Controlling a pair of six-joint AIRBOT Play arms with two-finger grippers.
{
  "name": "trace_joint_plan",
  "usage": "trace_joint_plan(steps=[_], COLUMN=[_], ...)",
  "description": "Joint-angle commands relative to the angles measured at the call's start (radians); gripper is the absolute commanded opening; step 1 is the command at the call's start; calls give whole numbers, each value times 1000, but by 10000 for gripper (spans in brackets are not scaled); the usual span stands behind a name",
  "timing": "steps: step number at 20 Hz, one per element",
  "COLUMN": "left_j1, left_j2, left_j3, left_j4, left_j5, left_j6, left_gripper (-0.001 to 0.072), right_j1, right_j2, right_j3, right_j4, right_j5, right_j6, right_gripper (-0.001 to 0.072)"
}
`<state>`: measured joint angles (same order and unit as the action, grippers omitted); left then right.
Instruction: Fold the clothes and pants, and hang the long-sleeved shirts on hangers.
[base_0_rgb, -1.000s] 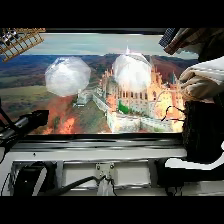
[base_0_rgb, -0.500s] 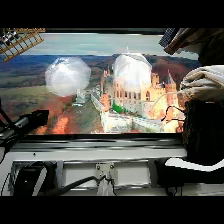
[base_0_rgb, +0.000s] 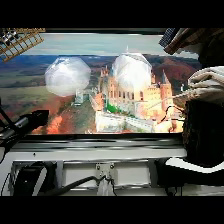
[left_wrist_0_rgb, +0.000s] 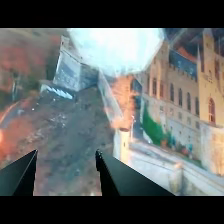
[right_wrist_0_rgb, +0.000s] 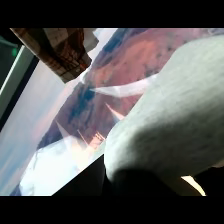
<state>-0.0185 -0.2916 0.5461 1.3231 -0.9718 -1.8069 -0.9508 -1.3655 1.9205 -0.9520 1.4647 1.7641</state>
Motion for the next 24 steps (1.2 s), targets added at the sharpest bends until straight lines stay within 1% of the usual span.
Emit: trace_joint_plan(steps=[1,5,7,10,12,14,16,17,19,21,24], left_j1=[0,0,0,0,0,0,0,0,0,0,0], left_j2=[0,0,0,0,0,0,0,0,0,0,0], left_j3=[0,0,0,0,0,0,0,0,0,0,0], left_j4=[0,0,0,0,0,0,0,0,0,0,0], left_j5=[0,0,0,0,0,0,0,0,0,0,0], left_j6=[0,0,0,0,0,0,0,0,0,0,0], left_gripper=[409,409,409,409,409,409,409,409,409,409,409], right_j1=[-5,-5,-5,-5,-5,-14,-51,-72,-126,-176,-233], right_j2=[6,6,6,6,6,9,12,12,14,32,57], right_j3=[42,86,86,84,83,83,81,81,81,64,-17], right_j4=[-3,-16,-43,-168,-248,-310,-331,-345,-348,-361,-327], right_j5=[-1,-8,18,95,154,208,273,311,353,350,350], right_j6=[0,0,0,-16,-53,-57,-58,-77,-79,-79,-87], right_gripper=[37,37,37,35,35,35,35,35,36,37,38])
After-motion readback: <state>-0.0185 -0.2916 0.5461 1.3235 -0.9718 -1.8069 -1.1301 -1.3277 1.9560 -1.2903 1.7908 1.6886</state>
